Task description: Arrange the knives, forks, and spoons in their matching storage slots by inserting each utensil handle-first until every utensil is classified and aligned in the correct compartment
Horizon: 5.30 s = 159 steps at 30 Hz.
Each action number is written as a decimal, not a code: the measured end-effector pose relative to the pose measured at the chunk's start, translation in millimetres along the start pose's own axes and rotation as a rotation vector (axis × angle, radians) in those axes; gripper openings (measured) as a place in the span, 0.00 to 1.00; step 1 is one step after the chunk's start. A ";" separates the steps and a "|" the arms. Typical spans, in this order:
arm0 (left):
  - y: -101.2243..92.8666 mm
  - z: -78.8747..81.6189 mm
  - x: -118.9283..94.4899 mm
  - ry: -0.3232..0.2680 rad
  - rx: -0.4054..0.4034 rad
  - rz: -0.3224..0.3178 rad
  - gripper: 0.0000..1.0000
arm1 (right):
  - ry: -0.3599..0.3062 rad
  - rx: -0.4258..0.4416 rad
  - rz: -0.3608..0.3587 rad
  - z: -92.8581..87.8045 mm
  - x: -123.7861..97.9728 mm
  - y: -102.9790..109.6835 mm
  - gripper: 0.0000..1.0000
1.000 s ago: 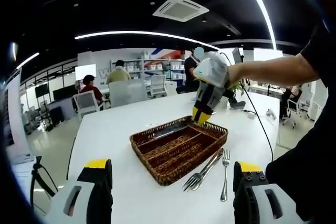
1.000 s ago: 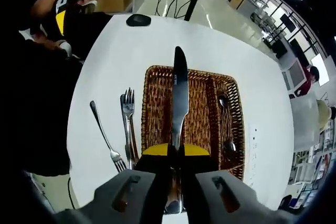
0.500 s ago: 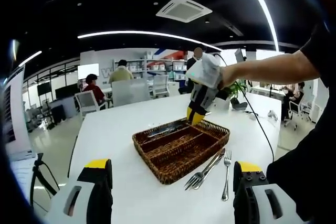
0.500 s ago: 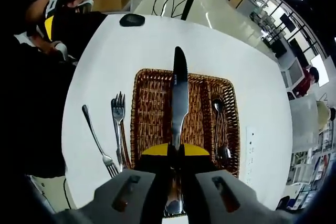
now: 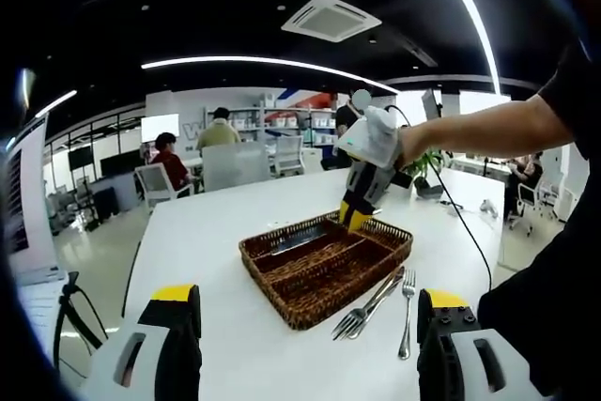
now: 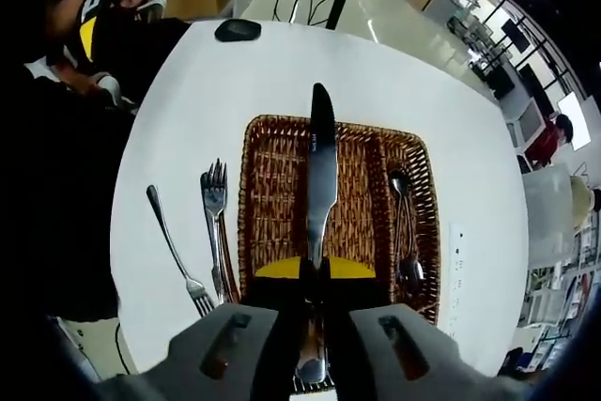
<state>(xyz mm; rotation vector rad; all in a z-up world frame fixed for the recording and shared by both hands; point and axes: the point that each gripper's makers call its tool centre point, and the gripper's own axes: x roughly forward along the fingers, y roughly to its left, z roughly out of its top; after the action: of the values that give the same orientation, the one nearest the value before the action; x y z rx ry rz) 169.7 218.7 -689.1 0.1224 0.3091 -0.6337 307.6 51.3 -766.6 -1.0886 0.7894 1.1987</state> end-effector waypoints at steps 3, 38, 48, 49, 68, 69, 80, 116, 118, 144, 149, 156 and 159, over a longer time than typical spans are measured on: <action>1.1 -1.5 -0.9 0.003 -0.001 0.001 1.00 | 0.002 0.005 0.005 -0.9 4.8 3.7 0.03; 4.7 -0.6 -1.5 0.011 -0.003 0.017 1.00 | 0.029 0.029 0.027 -25.0 57.9 16.6 0.03; 7.9 -1.3 -8.4 0.025 0.006 0.028 1.00 | 0.042 0.037 0.035 -29.4 76.9 16.0 0.03; 8.2 -1.2 -9.4 0.025 0.007 0.029 1.00 | 0.044 0.039 0.037 -30.2 78.4 16.3 0.03; 18.3 -2.5 -22.3 0.023 -0.005 0.067 1.00 | 0.070 0.023 0.030 -35.7 97.1 20.1 0.03; 18.8 -2.8 -22.4 0.023 -0.006 0.068 1.00 | 0.075 0.031 0.030 -36.2 97.5 20.6 0.03; 15.5 -1.7 -17.7 0.014 -0.007 0.062 1.00 | 0.050 0.020 0.023 -38.7 98.2 18.8 0.05; -2.5 24.2 1.5 -0.011 0.053 0.041 1.00 | -0.531 0.551 -0.476 -73.6 -87.1 18.7 0.97; -5.3 27.0 2.5 -0.017 0.055 0.035 1.00 | -0.526 0.568 -0.500 -80.4 -92.4 27.1 0.99; -6.3 31.3 6.8 -0.038 0.066 0.040 1.00 | -0.563 0.832 -0.595 -147.7 -131.6 102.5 0.99; -8.6 32.7 5.3 -0.039 0.073 0.036 1.00 | -0.566 0.836 -0.609 -150.4 -136.4 101.6 0.99; -8.5 31.8 4.5 -0.034 0.079 0.035 1.00 | -0.569 0.830 -0.619 -147.8 -141.3 99.5 0.99; -8.7 31.9 4.1 -0.032 0.083 0.035 1.00 | -0.568 0.822 -0.619 -146.3 -141.6 100.0 0.99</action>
<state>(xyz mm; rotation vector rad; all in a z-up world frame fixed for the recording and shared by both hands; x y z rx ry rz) 175.5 202.8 -660.5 0.1969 0.2487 -0.6132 189.0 -132.2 -705.5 -0.2319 0.3733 0.5023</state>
